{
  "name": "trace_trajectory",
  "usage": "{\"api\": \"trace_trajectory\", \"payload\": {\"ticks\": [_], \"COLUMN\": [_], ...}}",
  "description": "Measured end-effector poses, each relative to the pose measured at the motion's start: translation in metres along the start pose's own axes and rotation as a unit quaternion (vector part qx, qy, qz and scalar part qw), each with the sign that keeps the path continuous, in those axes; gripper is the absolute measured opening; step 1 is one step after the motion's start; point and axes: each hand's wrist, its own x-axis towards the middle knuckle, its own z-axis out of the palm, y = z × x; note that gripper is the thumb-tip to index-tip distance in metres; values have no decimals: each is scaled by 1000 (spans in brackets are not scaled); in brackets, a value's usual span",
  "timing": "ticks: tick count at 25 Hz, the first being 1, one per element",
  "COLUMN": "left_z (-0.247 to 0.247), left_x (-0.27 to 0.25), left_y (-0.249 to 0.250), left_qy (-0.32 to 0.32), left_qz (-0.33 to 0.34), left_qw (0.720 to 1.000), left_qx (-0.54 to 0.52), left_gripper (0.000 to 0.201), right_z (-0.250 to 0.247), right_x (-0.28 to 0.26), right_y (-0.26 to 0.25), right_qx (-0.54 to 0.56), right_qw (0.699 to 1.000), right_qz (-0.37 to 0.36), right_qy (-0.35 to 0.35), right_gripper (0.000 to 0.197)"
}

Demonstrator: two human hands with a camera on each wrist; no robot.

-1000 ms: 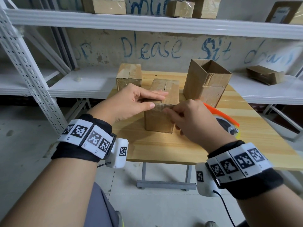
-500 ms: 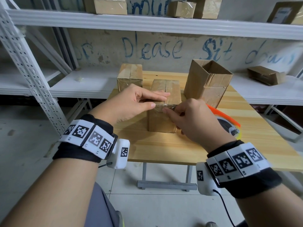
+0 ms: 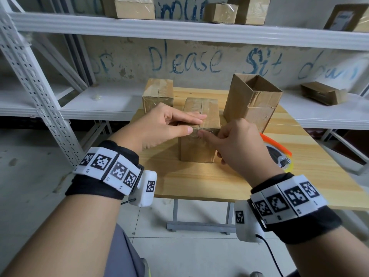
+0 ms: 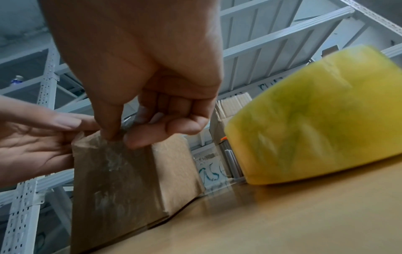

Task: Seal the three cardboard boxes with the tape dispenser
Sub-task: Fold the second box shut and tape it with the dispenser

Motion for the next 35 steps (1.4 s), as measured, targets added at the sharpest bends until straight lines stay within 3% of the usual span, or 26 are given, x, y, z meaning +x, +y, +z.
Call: {"api": "trace_trajectory", "payload": {"ticks": [4, 12, 16, 22, 27, 32, 35], "left_z": [3, 0, -4, -4, -4, 0, -4], "left_x": [5, 5, 1, 1, 1, 1, -2], "left_y": [-2, 5, 6, 8, 11, 8, 4], "left_qy": [24, 14, -7, -11, -22, 4, 53], "left_qz": [4, -20, -20, -18, -27, -20, -36], "left_qw": [1000, 999, 999, 999, 999, 999, 997], "left_qx": [10, 24, 26, 41, 21, 33, 33], "left_gripper": [33, 36, 32, 30, 28, 34, 38], "right_z": [-1, -8, -13, -20, -19, -13, -8], "right_x": [-2, 2, 5, 3, 2, 2, 2], "right_y": [-1, 4, 7, 14, 10, 7, 4], "right_qx": [-62, 23, 53, 107, 104, 98, 113], "right_qw": [997, 994, 989, 987, 980, 976, 975], "right_qz": [4, -99, -122, -117, -167, -188, -187], "right_qy": [45, 48, 61, 5, 43, 48, 31], "right_gripper": [52, 25, 24, 25, 18, 19, 19]}}
